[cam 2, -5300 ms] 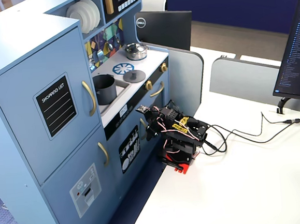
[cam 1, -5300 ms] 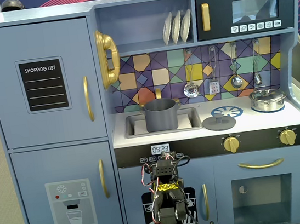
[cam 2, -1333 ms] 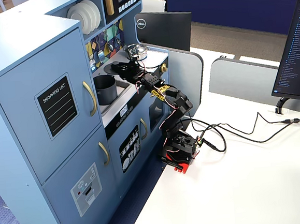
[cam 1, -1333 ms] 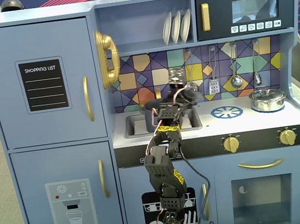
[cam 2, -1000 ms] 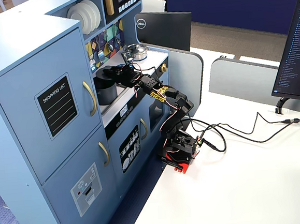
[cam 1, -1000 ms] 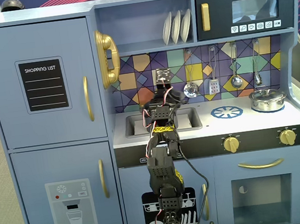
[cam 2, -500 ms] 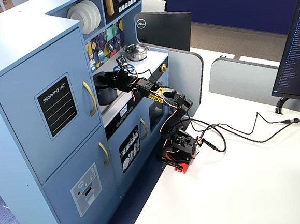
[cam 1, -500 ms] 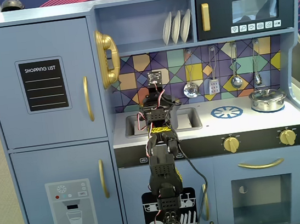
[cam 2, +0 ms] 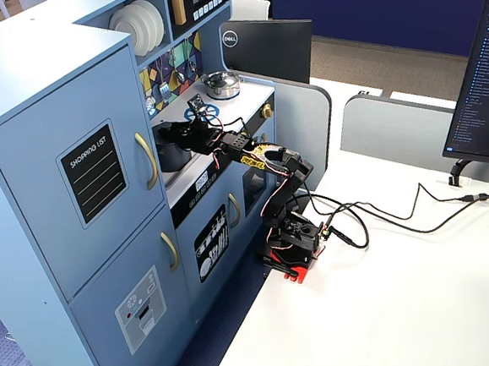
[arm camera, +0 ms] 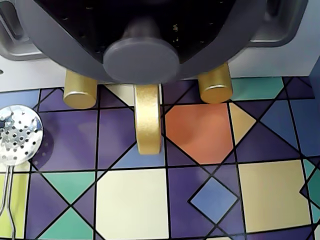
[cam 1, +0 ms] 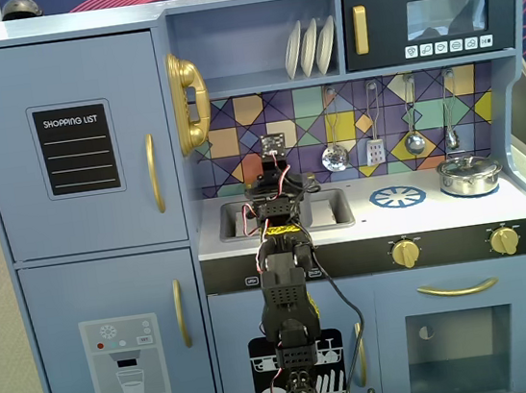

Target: Pick up the lid from the counter and put it on the gray recipient

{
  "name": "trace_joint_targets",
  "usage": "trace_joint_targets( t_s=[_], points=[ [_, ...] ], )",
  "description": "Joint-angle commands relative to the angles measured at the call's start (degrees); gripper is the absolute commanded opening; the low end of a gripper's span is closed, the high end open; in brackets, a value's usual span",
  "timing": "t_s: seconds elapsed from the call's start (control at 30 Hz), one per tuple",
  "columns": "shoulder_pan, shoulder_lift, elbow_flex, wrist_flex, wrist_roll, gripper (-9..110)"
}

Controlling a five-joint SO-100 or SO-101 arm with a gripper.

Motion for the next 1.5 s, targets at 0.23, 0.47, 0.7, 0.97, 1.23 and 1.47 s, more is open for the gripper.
trace_joint_targets(
  t_s=[0.23, 0.47, 0.7, 0.97, 1.23, 1.47],
  points=[
    [0.3, 2.0, 1.5, -3.3, -1.0, 11],
    [0.0, 10.6, -4.0, 11.1, -1.8, 17],
    [-1.1, 26.1, -17.9, 57.7, 2.0, 13],
    [-3.9, 35.9, 0.0, 69.0, -0.2, 0],
    [-5.8, 42.1, 38.6, 45.1, 6.9, 0],
    [-4.7, 54.2, 53.8, 58.4, 8.3, 0]
  ],
)
